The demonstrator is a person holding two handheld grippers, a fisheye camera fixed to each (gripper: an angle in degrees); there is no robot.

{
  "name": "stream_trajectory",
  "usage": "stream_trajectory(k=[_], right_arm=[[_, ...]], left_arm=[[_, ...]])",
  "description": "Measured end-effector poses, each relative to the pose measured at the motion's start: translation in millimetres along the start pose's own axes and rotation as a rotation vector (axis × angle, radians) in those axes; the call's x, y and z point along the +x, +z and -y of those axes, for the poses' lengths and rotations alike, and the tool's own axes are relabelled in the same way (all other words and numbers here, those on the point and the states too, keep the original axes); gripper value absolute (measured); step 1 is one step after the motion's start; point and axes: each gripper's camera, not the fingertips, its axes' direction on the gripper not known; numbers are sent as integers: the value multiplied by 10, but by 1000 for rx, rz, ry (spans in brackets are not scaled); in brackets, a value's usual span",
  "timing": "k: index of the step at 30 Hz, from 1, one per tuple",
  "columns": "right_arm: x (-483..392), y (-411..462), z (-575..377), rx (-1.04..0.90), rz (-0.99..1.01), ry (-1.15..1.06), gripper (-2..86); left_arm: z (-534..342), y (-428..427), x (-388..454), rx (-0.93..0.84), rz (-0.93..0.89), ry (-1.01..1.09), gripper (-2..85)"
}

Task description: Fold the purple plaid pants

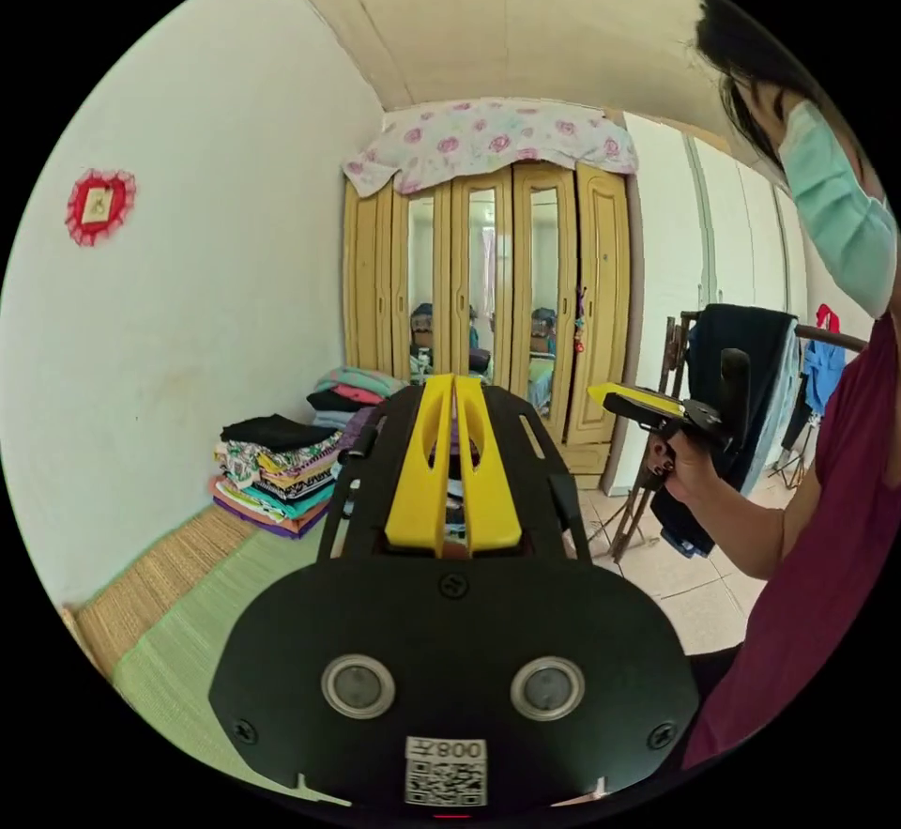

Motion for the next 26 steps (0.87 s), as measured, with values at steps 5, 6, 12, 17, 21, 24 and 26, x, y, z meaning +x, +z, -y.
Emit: stream_trajectory(k=[5,6,12,17,21,24,26], right_arm=[[179,-1251,457,13,-38,92,1],[202,-1397,492,20,-51,102,1],[340,-2628,766,46,-345,80,8],[818,-3550,927,46,-687,152,52],[1256,-4065,927,40,-830,262,74],[1572,-4381,892,2,-908,365,84],[1686,-4581,877,11,-912,395,88]], left_arm=[[359,4,1045,5,-184,50,5],[431,68,1274,-12,-243,38,8],[802,378,2472,-49,-510,57,56],[1111,646,3402,-87,-589,144,76],[1354,1032,4138,-151,-671,166,88],[1502,1370,4653,-218,-737,165,98],[1579,1549,4952,-242,-773,173,101]])
